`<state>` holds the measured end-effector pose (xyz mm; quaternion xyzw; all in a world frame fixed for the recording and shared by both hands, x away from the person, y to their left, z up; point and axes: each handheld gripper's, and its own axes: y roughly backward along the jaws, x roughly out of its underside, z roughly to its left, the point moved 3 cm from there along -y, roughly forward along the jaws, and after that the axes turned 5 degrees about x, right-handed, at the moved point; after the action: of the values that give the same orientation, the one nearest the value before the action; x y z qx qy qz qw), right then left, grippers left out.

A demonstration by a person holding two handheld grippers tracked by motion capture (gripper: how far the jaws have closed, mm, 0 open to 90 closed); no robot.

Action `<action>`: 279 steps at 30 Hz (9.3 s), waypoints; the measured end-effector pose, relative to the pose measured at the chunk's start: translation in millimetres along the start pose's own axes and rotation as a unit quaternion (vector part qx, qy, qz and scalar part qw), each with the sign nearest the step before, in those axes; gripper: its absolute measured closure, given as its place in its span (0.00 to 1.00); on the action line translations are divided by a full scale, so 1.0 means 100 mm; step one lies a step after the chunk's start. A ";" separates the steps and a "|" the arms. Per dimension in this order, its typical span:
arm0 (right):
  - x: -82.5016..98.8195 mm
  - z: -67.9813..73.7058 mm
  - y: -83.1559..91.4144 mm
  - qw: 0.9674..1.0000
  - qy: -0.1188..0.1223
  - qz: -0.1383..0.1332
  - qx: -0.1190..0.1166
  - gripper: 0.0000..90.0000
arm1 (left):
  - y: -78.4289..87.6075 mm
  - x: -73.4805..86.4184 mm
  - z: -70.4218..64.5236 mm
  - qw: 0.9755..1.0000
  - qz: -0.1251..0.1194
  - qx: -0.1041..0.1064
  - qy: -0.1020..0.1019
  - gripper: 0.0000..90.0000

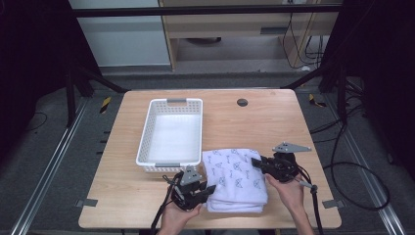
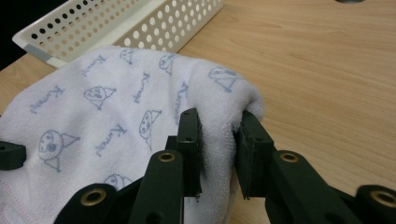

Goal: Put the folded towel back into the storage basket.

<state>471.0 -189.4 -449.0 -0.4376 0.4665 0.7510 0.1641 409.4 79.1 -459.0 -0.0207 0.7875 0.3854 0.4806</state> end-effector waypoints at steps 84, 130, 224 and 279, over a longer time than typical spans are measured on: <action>-0.97 0.51 0.08 0.993 0.047 -0.106 0.008 0.82 | 0.82 -0.57 0.31 0.993 -0.107 -0.044 -0.006 0.82; -1.53 1.07 -0.43 0.989 0.072 -0.129 -0.007 0.82 | 1.38 -0.61 0.86 0.980 -0.167 -0.104 0.044 0.83; -1.42 1.20 -1.72 0.996 0.071 -0.050 0.030 0.81 | 0.94 -0.31 1.81 0.976 -0.085 -0.178 0.098 0.83; -1.11 0.95 -1.50 0.993 0.107 -0.041 0.038 0.32 | 0.94 -0.29 1.72 0.973 -0.105 -0.191 0.071 0.45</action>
<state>583.8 -14.7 -424.8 -0.5281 0.4913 0.6738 0.1606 514.3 243.0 -423.0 -0.2218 0.7247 0.4737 0.4485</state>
